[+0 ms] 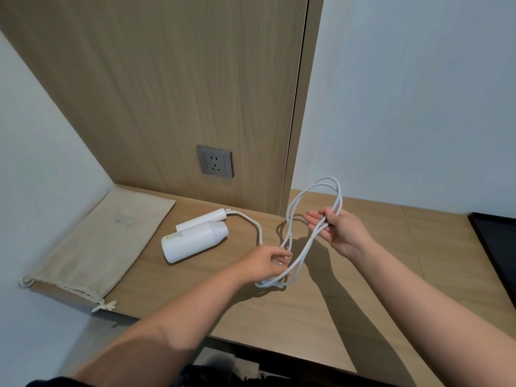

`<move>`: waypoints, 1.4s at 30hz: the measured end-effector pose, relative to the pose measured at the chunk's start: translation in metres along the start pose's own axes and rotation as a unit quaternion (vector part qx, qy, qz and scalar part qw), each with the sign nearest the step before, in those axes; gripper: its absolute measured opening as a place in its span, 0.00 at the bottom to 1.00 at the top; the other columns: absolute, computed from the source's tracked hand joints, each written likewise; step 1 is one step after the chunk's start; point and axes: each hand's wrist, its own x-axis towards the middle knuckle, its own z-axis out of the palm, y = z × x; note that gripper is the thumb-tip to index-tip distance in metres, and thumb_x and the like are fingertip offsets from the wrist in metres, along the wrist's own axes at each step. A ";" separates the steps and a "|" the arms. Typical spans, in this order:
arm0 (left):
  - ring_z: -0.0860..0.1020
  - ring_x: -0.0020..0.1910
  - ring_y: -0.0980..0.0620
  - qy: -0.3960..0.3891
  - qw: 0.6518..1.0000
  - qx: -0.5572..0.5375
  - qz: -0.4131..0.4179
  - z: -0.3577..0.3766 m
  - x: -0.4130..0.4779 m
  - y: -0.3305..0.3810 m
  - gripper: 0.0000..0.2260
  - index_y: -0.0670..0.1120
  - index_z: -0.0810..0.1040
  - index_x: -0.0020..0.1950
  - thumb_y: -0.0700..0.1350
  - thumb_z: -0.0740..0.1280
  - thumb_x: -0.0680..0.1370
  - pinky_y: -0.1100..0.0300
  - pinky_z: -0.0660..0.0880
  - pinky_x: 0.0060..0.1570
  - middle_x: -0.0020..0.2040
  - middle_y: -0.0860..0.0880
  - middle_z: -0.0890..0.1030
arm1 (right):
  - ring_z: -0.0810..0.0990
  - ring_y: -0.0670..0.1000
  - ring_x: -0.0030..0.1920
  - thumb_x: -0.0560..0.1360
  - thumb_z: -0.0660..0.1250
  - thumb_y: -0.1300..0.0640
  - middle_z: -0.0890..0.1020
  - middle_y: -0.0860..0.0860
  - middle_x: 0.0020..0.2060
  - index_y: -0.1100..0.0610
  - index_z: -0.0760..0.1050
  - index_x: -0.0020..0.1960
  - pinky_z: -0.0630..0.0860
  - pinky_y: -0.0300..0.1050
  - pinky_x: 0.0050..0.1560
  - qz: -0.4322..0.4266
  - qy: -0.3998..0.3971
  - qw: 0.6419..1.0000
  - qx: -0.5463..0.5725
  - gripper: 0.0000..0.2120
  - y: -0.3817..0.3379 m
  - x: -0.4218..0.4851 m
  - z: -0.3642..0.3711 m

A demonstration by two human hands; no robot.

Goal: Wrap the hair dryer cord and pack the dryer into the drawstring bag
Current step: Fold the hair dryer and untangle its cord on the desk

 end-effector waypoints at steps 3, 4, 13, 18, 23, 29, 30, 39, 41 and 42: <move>0.80 0.53 0.55 -0.009 1.000 -0.016 0.001 -0.001 0.005 0.008 0.13 0.44 0.79 0.62 0.40 0.66 0.78 0.59 0.76 0.57 0.53 0.49 0.83 | 0.86 0.57 0.35 0.82 0.51 0.62 0.79 0.63 0.51 0.64 0.70 0.46 0.82 0.50 0.40 0.040 -0.003 0.994 0.100 0.11 -0.003 0.003 0.000; 0.80 0.51 0.55 -0.008 1.000 -0.008 0.004 -0.003 0.005 0.011 0.11 0.44 0.81 0.59 0.41 0.65 0.79 0.63 0.76 0.53 0.50 0.50 0.83 | 0.85 0.57 0.33 0.82 0.51 0.62 0.78 0.63 0.51 0.64 0.70 0.46 0.81 0.51 0.40 0.053 -0.001 0.991 0.123 0.11 -0.004 0.004 -0.001; 0.80 0.56 0.50 -0.133 0.957 -0.256 -0.027 -0.012 0.005 0.027 0.11 0.43 0.80 0.56 0.40 0.58 0.82 0.54 0.72 0.62 0.53 0.46 0.83 | 0.85 0.61 0.34 0.82 0.52 0.61 0.81 0.64 0.46 0.64 0.70 0.47 0.81 0.54 0.37 0.084 -0.021 0.978 0.188 0.11 -0.010 0.003 -0.008; 0.78 0.43 0.48 -0.111 0.896 -0.429 -0.040 -0.014 0.009 0.028 0.15 0.40 0.79 0.51 0.44 0.55 0.83 0.51 0.74 0.56 0.39 0.45 0.79 | 0.85 0.61 0.35 0.82 0.53 0.62 0.84 0.65 0.37 0.64 0.70 0.46 0.81 0.54 0.39 0.089 -0.034 0.977 0.193 0.11 -0.015 0.001 -0.007; 0.76 0.35 0.52 -0.045 0.925 -0.377 -0.010 -0.017 0.012 0.031 0.08 0.40 0.79 0.45 0.38 0.62 0.80 0.58 0.80 0.45 0.36 0.46 0.75 | 0.86 0.58 0.34 0.82 0.52 0.61 0.85 0.63 0.35 0.65 0.71 0.46 0.82 0.51 0.36 0.104 -0.040 0.988 0.111 0.12 -0.018 0.000 -0.010; 0.72 0.28 0.53 0.111 0.853 -0.508 0.043 -0.040 0.016 0.046 0.09 0.40 0.75 0.45 0.39 0.58 0.81 0.61 0.76 0.33 0.29 0.48 0.72 | 0.81 0.52 0.26 0.82 0.52 0.64 0.80 0.61 0.34 0.66 0.71 0.52 0.80 0.45 0.30 0.028 0.018 0.959 -0.281 0.11 -0.016 0.005 -0.022; 0.71 0.28 0.53 0.119 0.849 -0.512 0.053 -0.046 0.014 0.051 0.09 0.40 0.75 0.45 0.40 0.58 0.82 0.62 0.75 0.32 0.28 0.48 0.71 | 0.81 0.52 0.26 0.82 0.53 0.63 0.80 0.60 0.33 0.66 0.72 0.53 0.79 0.45 0.30 0.019 0.019 0.944 -0.329 0.10 -0.016 0.004 -0.024; 0.73 0.29 0.55 0.135 0.966 -0.156 0.154 -0.066 -0.010 0.078 0.10 0.44 0.81 0.43 0.38 0.62 0.80 0.63 0.74 0.36 0.28 0.50 0.74 | 0.73 0.47 0.52 0.74 0.67 0.63 0.65 0.44 0.60 0.49 0.59 0.73 0.72 0.43 0.54 -0.332 -0.009 0.748 -0.574 0.32 -0.041 -0.015 -0.002; 0.74 0.30 0.55 0.137 0.965 -0.138 0.174 -0.067 -0.014 0.087 0.09 0.44 0.81 0.43 0.38 0.63 0.80 0.65 0.75 0.38 0.29 0.50 0.75 | 0.70 0.46 0.52 0.74 0.68 0.60 0.67 0.43 0.58 0.50 0.66 0.70 0.69 0.41 0.55 -0.372 -0.059 0.676 -0.633 0.26 -0.048 -0.016 0.009; 0.74 0.31 0.56 0.143 0.964 -0.132 0.182 -0.066 -0.015 0.091 0.09 0.44 0.81 0.43 0.38 0.63 0.80 0.64 0.76 0.40 0.30 0.50 0.75 | 0.70 0.47 0.51 0.74 0.68 0.58 0.73 0.45 0.55 0.52 0.72 0.65 0.69 0.41 0.52 -0.378 -0.067 0.638 -0.667 0.19 -0.051 -0.016 0.013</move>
